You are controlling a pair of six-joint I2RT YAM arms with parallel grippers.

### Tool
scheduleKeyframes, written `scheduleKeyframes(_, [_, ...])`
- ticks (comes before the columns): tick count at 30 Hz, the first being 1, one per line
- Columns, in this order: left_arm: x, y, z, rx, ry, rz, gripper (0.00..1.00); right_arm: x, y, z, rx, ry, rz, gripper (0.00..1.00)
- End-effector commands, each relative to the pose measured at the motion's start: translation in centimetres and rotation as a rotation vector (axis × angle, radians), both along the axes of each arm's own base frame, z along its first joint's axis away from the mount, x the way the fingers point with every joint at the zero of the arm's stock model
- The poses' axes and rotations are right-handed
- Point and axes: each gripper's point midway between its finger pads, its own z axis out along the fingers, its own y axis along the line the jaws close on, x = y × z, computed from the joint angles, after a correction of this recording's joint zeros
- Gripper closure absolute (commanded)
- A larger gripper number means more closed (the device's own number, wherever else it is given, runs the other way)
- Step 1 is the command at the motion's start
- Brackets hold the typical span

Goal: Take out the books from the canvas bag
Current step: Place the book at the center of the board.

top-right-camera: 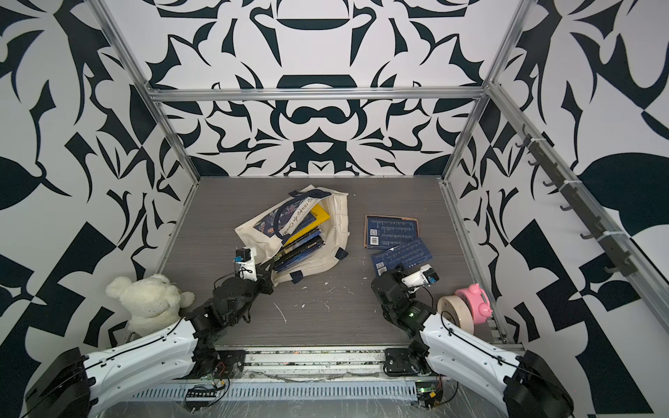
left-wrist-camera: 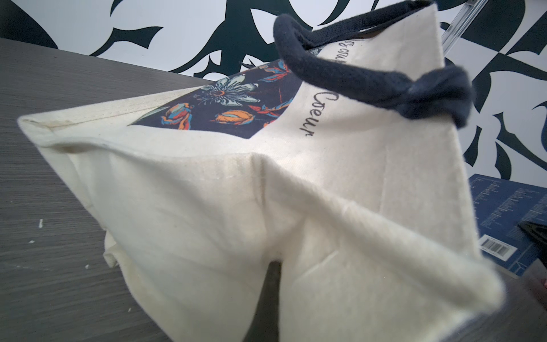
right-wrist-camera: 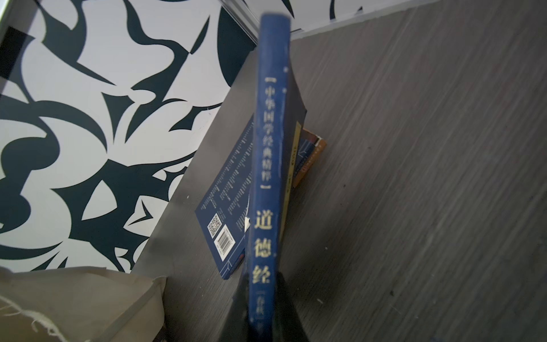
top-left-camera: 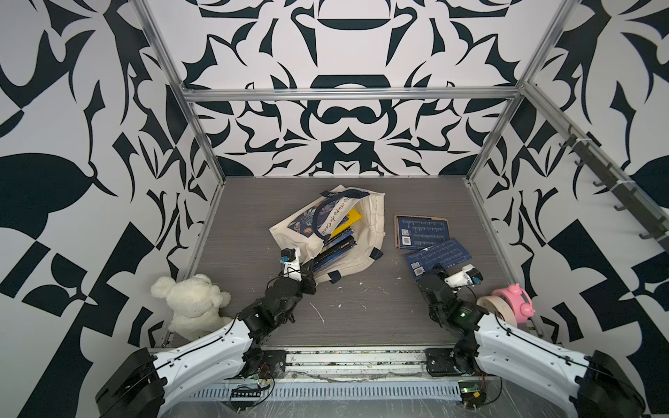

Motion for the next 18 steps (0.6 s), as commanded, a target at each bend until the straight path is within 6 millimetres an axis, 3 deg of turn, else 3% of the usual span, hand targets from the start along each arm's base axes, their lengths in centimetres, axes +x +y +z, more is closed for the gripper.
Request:
scheduleKeyframes(1, [0.3, -0.6, 3.0, -0.077, -0.061, -0.006, 1.0, 0.3, 0.1, -0.4, 0.107, -0.034, -0.058, 1.0])
scheduleKeyframes(10, [0.3, -0.7, 2.9, -0.073, -0.06, -0.005, 1.0, 1.5, 1.5, -4.7, 0.198, 0.047, -0.091, 1.0])
scheduleKeyframes(18, [0.4, -0.7, 2.8, -0.071, -0.058, -0.006, 1.0, 3.1, 2.0, -5.7, 0.226, 0.085, -0.109, 0.95])
